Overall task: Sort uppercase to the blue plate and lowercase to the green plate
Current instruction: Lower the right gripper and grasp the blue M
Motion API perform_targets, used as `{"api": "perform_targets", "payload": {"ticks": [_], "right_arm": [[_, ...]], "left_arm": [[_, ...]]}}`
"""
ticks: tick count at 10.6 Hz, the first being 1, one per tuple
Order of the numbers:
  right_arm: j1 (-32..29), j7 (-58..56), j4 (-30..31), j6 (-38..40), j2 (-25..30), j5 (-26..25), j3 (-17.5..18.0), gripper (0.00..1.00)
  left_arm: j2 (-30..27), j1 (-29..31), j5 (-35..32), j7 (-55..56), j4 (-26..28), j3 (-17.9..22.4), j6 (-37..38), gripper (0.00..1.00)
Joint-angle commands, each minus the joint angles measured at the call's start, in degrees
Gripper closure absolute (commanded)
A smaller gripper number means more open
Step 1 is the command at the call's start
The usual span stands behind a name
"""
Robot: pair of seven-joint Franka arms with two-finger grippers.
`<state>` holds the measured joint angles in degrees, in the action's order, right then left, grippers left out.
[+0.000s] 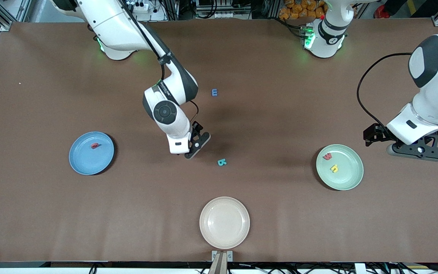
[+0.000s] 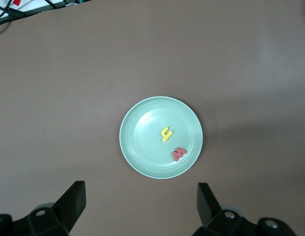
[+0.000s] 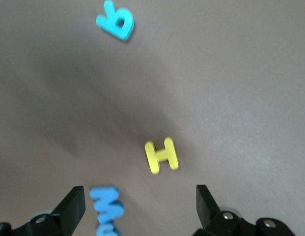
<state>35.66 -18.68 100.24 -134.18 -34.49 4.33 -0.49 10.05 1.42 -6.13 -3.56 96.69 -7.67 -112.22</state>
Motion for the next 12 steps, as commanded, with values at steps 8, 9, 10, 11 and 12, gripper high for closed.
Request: {"api": "perform_targets", "payload": {"ticks": [8,9,10,11,12], "right_arm": [[1.6,-8.0,10.2,-9.8,1.4,-6.6,0.6,0.00],[2.7,-7.2,10.2,-9.9,1.4,-6.4,0.6,0.00],[3.5,-5.8,10.6,-9.8,1.5,-6.4,0.6,0.00],[4.2,-5.0,10.8,-9.9,1.6,-6.4,0.6,0.00],[4.7,-4.4,11.5,-10.4,1.8,-6.4,0.6,0.00]], "left_arm": [[-1.5,-0.4,1.4,-5.1,1.5,-0.4,5.3,0.00],[-1.5,-0.5,1.5,-5.5,1.7,-0.4,5.4,0.00],[-1.5,-0.5,1.5,-5.6,1.7,-0.4,5.7,0.00],[-1.5,-0.6,1.5,-5.8,1.7,-0.4,6.1,0.00],[-1.5,-0.6,1.5,-5.8,1.7,-0.4,6.2,0.00]]}}
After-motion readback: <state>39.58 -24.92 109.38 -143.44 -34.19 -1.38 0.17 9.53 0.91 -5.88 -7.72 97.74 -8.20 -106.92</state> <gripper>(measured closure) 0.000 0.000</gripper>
